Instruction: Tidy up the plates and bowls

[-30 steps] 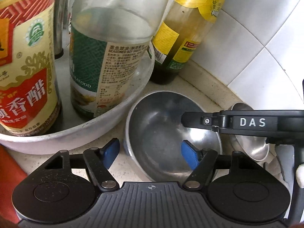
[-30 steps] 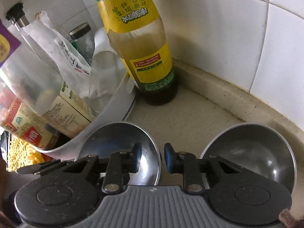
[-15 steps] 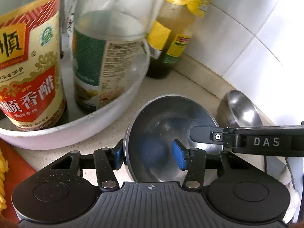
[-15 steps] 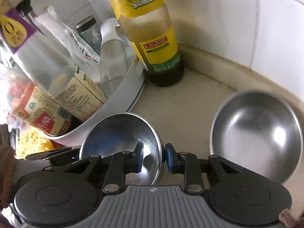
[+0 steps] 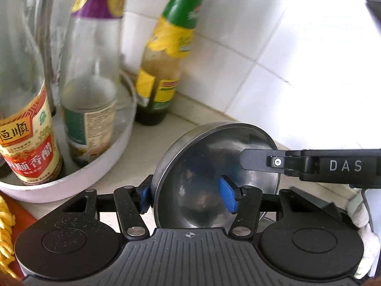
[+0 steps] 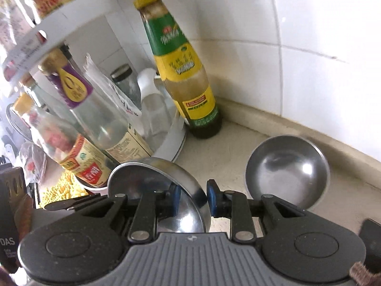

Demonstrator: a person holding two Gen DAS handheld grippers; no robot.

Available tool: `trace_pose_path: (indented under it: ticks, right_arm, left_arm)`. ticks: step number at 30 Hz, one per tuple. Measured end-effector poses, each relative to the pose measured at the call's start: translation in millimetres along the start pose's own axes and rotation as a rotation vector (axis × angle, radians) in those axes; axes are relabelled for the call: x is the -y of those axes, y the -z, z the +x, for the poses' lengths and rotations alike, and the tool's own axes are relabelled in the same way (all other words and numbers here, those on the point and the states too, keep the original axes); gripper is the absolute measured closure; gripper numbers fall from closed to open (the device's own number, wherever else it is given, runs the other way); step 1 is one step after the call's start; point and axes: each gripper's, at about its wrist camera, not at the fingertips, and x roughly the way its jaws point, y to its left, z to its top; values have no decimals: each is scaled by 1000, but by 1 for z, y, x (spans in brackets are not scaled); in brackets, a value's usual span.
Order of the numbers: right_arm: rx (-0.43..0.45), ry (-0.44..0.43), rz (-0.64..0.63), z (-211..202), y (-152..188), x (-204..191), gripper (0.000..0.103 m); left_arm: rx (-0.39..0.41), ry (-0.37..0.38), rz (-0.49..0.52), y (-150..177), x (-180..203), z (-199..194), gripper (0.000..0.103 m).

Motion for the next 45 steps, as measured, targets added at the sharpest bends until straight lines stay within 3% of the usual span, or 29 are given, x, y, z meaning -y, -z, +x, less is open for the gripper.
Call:
trace_pose_path:
  ticks: [9, 15, 23, 28, 32, 38, 45]
  right_arm:
    - [35, 86, 71, -71, 37, 6, 80]
    - [19, 135, 150, -83, 64, 16, 80]
    - [-9, 174, 223, -62, 83, 40, 80]
    - [-38, 201, 217, -53, 85, 48, 79]
    - [-49, 199, 207, -52, 83, 53, 78]
    - [-62, 197, 198, -50, 81, 55, 78]
    - [-38, 217, 196, -54, 74, 59, 78]
  left_arm:
    - [-9, 124, 137, 24, 43, -35, 35]
    - [-63, 147, 194, 45, 55, -26, 35]
    - [-129, 126, 209, 55, 53, 7, 41]
    - [-111, 106, 203, 51, 46, 7, 40]
    - [-63, 93, 211, 40, 46, 0, 37]
    - [-63, 62, 214, 34, 44, 6, 35]
    - [-37, 24, 231, 22, 43, 10, 24]
